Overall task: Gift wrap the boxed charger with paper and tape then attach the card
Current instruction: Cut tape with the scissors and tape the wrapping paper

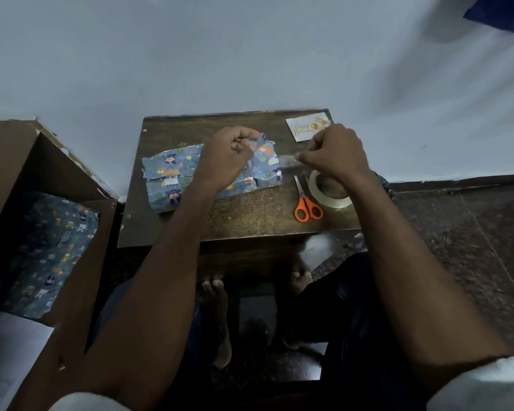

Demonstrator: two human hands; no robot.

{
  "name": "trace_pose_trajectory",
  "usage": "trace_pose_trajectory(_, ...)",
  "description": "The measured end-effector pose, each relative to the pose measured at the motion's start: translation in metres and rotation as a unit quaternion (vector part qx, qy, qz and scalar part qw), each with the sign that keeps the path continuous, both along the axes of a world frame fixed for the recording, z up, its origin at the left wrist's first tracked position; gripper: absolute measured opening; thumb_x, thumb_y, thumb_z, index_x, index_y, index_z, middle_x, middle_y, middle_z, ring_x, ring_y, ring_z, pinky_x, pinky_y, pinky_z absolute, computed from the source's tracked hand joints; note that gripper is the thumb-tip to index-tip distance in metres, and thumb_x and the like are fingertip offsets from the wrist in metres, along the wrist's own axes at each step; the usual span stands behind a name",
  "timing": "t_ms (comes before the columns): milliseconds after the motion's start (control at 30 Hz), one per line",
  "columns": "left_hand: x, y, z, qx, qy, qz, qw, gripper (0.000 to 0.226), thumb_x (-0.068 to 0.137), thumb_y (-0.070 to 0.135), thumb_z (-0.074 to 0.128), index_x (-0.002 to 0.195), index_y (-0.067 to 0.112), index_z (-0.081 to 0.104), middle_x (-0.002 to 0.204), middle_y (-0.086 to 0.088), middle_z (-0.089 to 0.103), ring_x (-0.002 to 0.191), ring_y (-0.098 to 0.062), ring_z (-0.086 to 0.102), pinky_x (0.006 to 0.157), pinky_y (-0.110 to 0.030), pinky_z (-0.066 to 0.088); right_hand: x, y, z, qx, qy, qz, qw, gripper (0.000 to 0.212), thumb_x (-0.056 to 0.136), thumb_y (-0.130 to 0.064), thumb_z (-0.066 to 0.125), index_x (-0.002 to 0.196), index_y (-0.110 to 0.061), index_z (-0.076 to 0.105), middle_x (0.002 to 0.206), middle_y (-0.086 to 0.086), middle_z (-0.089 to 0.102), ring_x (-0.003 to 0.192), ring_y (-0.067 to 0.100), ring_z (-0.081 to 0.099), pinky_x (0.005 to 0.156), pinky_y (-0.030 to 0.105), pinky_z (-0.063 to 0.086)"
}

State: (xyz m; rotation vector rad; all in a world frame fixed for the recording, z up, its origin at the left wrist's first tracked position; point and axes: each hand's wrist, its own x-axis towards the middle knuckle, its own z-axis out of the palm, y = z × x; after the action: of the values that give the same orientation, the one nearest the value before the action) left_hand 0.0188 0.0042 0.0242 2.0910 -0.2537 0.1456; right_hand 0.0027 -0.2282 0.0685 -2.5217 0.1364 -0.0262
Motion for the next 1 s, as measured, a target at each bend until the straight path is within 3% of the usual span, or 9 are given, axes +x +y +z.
trace_pose_trajectory(133, 0.003, -0.005, -0.004, 0.020, -0.014, 0.009, 1.000, 0.025, 0.098, 0.006, 0.067, 0.119, 0.013, 0.078, 0.108, -0.001, 0.073, 0.072, -0.005, 0.055, 0.069, -0.011, 0.046, -0.005, 0.004, -0.011, -0.057, 0.062, -0.022, 0.996, 0.028, 0.077, -0.032, 0.079, 0.072, -0.007, 0.068, 0.069, 0.004, 0.063, 0.074, 0.027, 0.062, 0.059, 0.029, 0.039)
trace_pose_trajectory(267, 0.002, -0.018, -0.009, 0.057, -0.044, 0.059, 0.996, 0.030, 0.098, 0.007, 0.058, 0.113, 0.021, 0.080, 0.113, 0.007, 0.073, 0.069, -0.003, 0.054, 0.072, -0.019, 0.049, -0.006, 0.019, -0.013, -0.113, 0.038, -0.015, 0.993, 0.023, 0.077, -0.025, 0.070, 0.072, -0.008, 0.056, 0.069, 0.003, 0.051, 0.074, 0.031, 0.057, 0.061, 0.029, 0.037)
trace_pose_trajectory(433, 0.002, -0.025, -0.008, 0.059, -0.040, 0.068, 0.995, 0.036, 0.098, 0.005, 0.052, 0.113, 0.022, 0.080, 0.117, 0.005, 0.072, 0.072, 0.009, 0.052, 0.077, -0.022, 0.049, -0.006, 0.015, -0.014, -0.140, 0.049, -0.027, 0.989, 0.040, 0.077, -0.039, 0.078, 0.104, -0.011, 0.067, 0.105, 0.009, 0.067, 0.094, 0.032, 0.061, 0.072, 0.032, 0.042)
trace_pose_trajectory(533, 0.002, -0.024, -0.007, 0.040, -0.026, 0.065, 0.997, 0.037, 0.097, 0.002, 0.054, 0.114, 0.022, 0.080, 0.112, 0.005, 0.071, 0.073, 0.012, 0.053, 0.072, -0.013, 0.044, -0.010, 0.011, -0.010, -0.156, 0.115, 0.003, 0.981, 0.046, 0.069, -0.039, 0.090, 0.093, -0.015, 0.059, 0.101, 0.007, 0.066, 0.085, 0.026, 0.055, 0.065, 0.030, 0.039)
trace_pose_trajectory(600, 0.002, -0.024, -0.005, 0.025, -0.015, 0.064, 0.998, 0.036, 0.097, 0.001, 0.055, 0.114, 0.021, 0.080, 0.109, 0.008, 0.070, 0.070, 0.011, 0.053, 0.068, -0.006, 0.041, -0.011, 0.010, -0.005, -0.144, 0.139, 0.014, 0.980, 0.050, 0.070, -0.026, 0.093, 0.102, -0.011, 0.057, 0.100, 0.009, 0.064, 0.089, 0.029, 0.058, 0.066, 0.031, 0.039)
trace_pose_trajectory(733, 0.004, -0.024, -0.004, -0.010, -0.006, 0.057, 0.998, 0.029, 0.103, 0.007, 0.056, 0.114, 0.020, 0.079, 0.113, 0.008, 0.074, 0.066, 0.012, 0.055, 0.065, -0.004, 0.040, -0.011, 0.011, 0.004, -0.139, 0.107, 0.012, 0.984, 0.037, 0.088, -0.004, 0.068, 0.121, 0.000, 0.052, 0.112, 0.017, 0.062, 0.106, 0.034, 0.059, 0.076, 0.033, 0.038)
trace_pose_trajectory(900, 0.005, -0.023, -0.004, -0.007, -0.002, 0.053, 0.999, 0.027, 0.103, 0.010, 0.058, 0.112, 0.024, 0.079, 0.117, 0.007, 0.074, 0.067, 0.012, 0.056, 0.065, -0.004, 0.040, -0.007, 0.015, 0.004, -0.107, 0.110, 0.006, 0.988, 0.051, 0.085, -0.011, 0.074, 0.129, -0.003, 0.050, 0.107, 0.010, 0.058, 0.095, 0.027, 0.051, 0.074, 0.032, 0.039)
trace_pose_trajectory(1000, 0.005, -0.022, -0.004, -0.005, 0.001, 0.051, 0.999, 0.027, 0.103, 0.010, 0.058, 0.111, 0.025, 0.079, 0.118, 0.007, 0.074, 0.072, 0.010, 0.060, 0.069, -0.007, 0.043, -0.005, 0.017, -0.009, -0.109, 0.120, 0.007, 0.987, 0.057, 0.081, -0.020, 0.080, 0.126, -0.005, 0.050, 0.108, 0.010, 0.062, 0.102, 0.032, 0.060, 0.073, 0.034, 0.040)
